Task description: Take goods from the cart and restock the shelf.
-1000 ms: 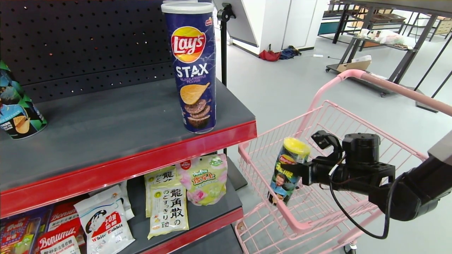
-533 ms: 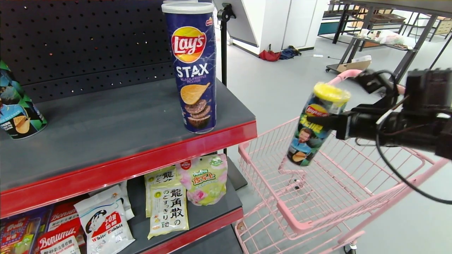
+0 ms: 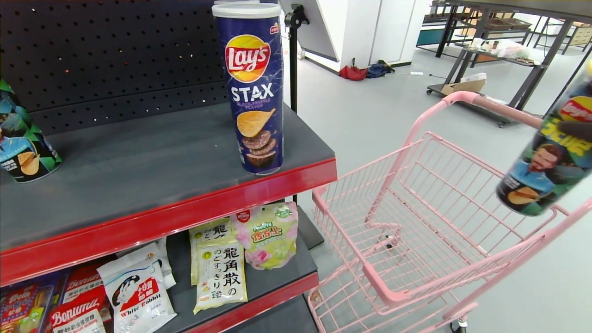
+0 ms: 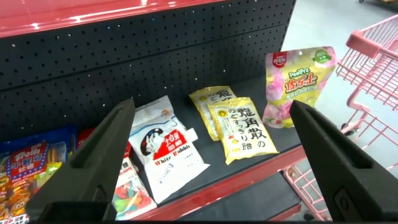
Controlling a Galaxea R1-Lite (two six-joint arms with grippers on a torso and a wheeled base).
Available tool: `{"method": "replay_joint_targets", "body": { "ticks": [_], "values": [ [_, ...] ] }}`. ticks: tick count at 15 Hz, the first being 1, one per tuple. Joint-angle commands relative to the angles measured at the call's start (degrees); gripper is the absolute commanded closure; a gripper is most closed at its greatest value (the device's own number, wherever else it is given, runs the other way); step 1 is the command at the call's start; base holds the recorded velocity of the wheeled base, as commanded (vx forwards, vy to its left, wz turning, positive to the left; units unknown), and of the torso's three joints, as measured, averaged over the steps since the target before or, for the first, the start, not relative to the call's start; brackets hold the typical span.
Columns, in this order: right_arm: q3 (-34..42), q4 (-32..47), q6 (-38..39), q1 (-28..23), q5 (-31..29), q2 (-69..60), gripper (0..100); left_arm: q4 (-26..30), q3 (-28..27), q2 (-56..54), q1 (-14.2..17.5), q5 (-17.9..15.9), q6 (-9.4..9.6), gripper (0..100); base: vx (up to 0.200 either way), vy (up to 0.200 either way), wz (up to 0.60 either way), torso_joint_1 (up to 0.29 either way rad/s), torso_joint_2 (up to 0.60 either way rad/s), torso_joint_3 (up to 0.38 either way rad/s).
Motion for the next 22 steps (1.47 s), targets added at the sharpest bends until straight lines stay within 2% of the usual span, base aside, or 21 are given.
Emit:
{"method": "replay_joint_targets", "body": {
  "ticks": [1,3,4,10,22],
  "values": [
    [6.25,7.58,-0.41,-7.98,-1.54,-18.16,100,-0.01,0.05,0.00,-0.05,0.05,-0.03,0,0.000,0.000,0.00,0.000,0.00,0.000],
    [7.30,17.33,-0.33,-9.74,-1.63,-24.22,100,-0.01,-0.04,0.00,-0.05,0.05,-0.03,0,0.000,0.000,0.00,0.000,0.00,0.000],
    [7.83,17.95,-0.41,-10.00,-1.72,-25.02,100,-0.01,0.05,0.00,0.04,0.05,-0.11,0,0.000,0.000,0.00,0.000,0.00,0.000],
    [11.08,18.39,-0.85,-10.09,-2.68,-28.00,100,-0.01,-0.04,0.00,-0.05,0.05,-0.11,0,0.000,0.000,0.00,0.020,-0.07,-0.048],
    [11.70,17.95,-2.88,-9.65,-2.68,-26.33,100,-0.01,-0.04,0.00,0.04,0.05,-0.20,0,0.000,0.000,0.00,0.192,-0.52,-0.340]
  ]
}}
